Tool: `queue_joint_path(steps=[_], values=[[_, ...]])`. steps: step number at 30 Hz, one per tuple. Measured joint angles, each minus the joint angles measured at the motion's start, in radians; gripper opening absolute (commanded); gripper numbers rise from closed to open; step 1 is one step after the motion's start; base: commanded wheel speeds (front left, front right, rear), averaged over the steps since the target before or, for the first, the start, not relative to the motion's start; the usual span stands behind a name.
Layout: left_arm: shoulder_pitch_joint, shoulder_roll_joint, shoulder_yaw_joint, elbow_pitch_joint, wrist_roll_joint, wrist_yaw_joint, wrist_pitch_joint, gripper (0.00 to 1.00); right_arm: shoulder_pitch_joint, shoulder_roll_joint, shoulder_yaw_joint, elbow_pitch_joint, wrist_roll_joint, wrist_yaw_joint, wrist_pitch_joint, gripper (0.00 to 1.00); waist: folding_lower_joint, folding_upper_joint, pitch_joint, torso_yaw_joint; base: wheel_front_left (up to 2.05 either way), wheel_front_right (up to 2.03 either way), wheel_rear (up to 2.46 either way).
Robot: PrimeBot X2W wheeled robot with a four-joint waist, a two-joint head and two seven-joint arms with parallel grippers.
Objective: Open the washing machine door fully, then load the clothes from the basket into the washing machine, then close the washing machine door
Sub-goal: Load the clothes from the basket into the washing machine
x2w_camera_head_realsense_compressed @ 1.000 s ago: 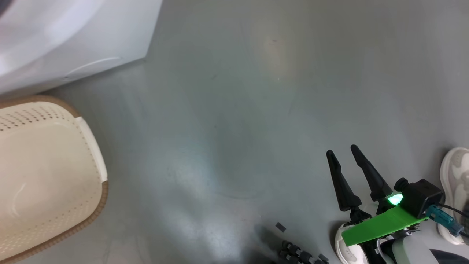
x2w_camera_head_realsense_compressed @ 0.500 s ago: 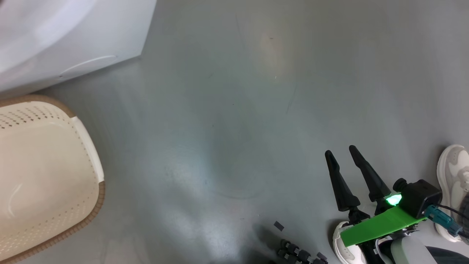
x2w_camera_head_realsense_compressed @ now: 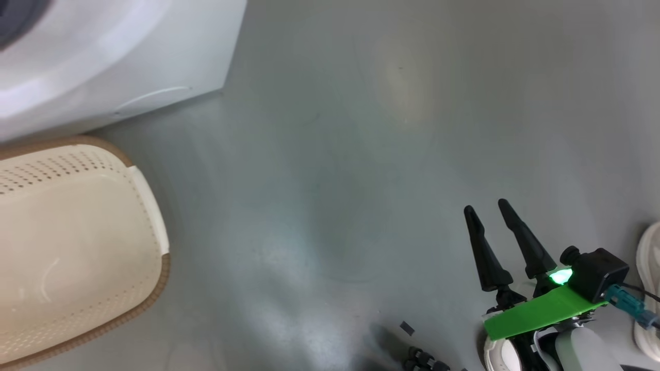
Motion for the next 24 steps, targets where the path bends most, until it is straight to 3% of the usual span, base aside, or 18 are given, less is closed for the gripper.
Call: queue_joint_path(steps=[7, 16, 24], values=[[0.105, -0.099, 0.016, 0.006, -0.045, 0.003, -0.085, 1.0, 0.0, -0.006, -0.021, -0.002, -0.01, 0.0, 0.0, 1.0, 0.0, 0.0, -0.056, 0.038, 0.0, 0.0, 0.0], [0.272, -0.169, 0.03, -0.037, -0.086, -0.016, -0.128, 1.0, 0.031, -0.015, -0.046, -0.004, -0.037, 0.0, 0.0, 1.0, 0.0, 0.0, -0.172, 0.092, 0.0, 0.0, 0.0], [0.402, -0.194, 0.026, -0.185, -0.087, -0.05, -0.131, 1.0, 0.075, -0.015, -0.067, -0.005, -0.065, 0.0, 0.0, 1.0, 0.0, 0.0, -0.27, 0.154, 0.0, 0.0, 0.0]])
